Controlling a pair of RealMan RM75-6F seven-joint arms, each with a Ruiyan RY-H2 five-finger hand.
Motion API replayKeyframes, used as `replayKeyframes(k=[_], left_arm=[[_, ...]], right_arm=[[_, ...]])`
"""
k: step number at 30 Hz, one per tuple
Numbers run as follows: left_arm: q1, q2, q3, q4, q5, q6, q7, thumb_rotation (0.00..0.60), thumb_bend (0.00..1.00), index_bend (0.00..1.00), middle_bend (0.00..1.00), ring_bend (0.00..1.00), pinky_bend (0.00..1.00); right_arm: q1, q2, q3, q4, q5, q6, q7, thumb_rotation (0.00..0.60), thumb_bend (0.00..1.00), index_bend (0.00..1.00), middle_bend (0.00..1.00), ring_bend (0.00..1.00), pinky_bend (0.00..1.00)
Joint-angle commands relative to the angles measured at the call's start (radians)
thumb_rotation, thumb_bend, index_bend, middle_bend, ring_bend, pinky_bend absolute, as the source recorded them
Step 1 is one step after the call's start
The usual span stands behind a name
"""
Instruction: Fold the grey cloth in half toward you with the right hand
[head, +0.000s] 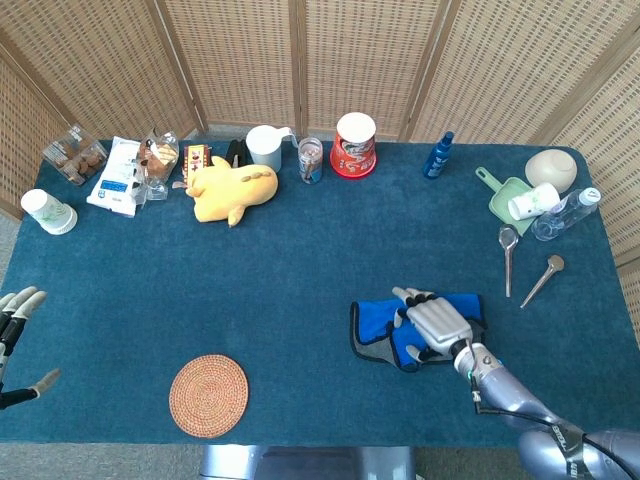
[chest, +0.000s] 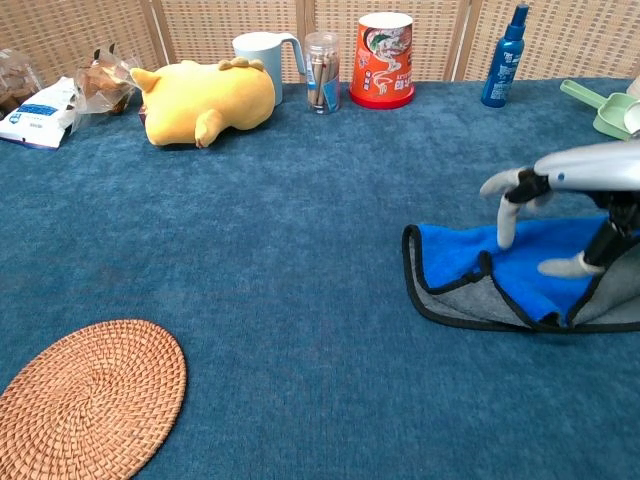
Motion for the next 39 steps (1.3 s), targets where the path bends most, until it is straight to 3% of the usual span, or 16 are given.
replayKeyframes(k=[1,9,15,24,29,39], left_arm=[[-0.001,0.001,0.0,0.0,0.0,-0.001,-0.002,0.6,0.28,0.0,0.0,0.0,0.0],[-0.004,-0.001,0.0,-0.003,-0.001,-0.008,0.007,0.6,0.28,0.0,0.0,0.0,0.0],[-0.002,-0.003,0.001,-0.004,0.0,-0.006,0.009,0.6,0.28,0.0,0.0,0.0,0.0],[-0.001,-0.003,0.0,-0.004,0.0,-0.003,0.008,0.6,0.28,0.0,0.0,0.0,0.0],[-0.001,-0.003,0.001,-0.004,0.001,-0.003,0.009,0.6,0.28,0.0,0.0,0.0,0.0],[0.001,-0.003,0.002,-0.004,0.004,0.0,0.01,0.6,0.28,0.0,0.0,0.0,0.0]], right_arm=[[-0.006,-0.015,0.01,0.065,-0.001,0.034,-0.014,0.481,0.39,0.34,0.0,0.0,0.17],[-0.025,-0.004,-0.007,0.152,-0.026,0.046,-0.042,0.479,0.43,0.35,0.0,0.0,0.17],[-0.034,0.003,-0.031,0.19,-0.018,0.019,-0.062,0.451,0.45,0.41,0.0,0.0,0.17],[-0.034,0.028,-0.052,0.182,0.006,-0.013,-0.097,0.337,0.49,0.45,0.0,0.0,0.18],[-0.037,0.038,-0.061,0.172,0.011,-0.023,-0.104,0.204,0.48,0.47,0.0,0.0,0.18],[-0.063,0.08,-0.088,0.124,-0.037,-0.025,-0.094,0.186,0.47,0.51,0.0,0.0,0.19]])
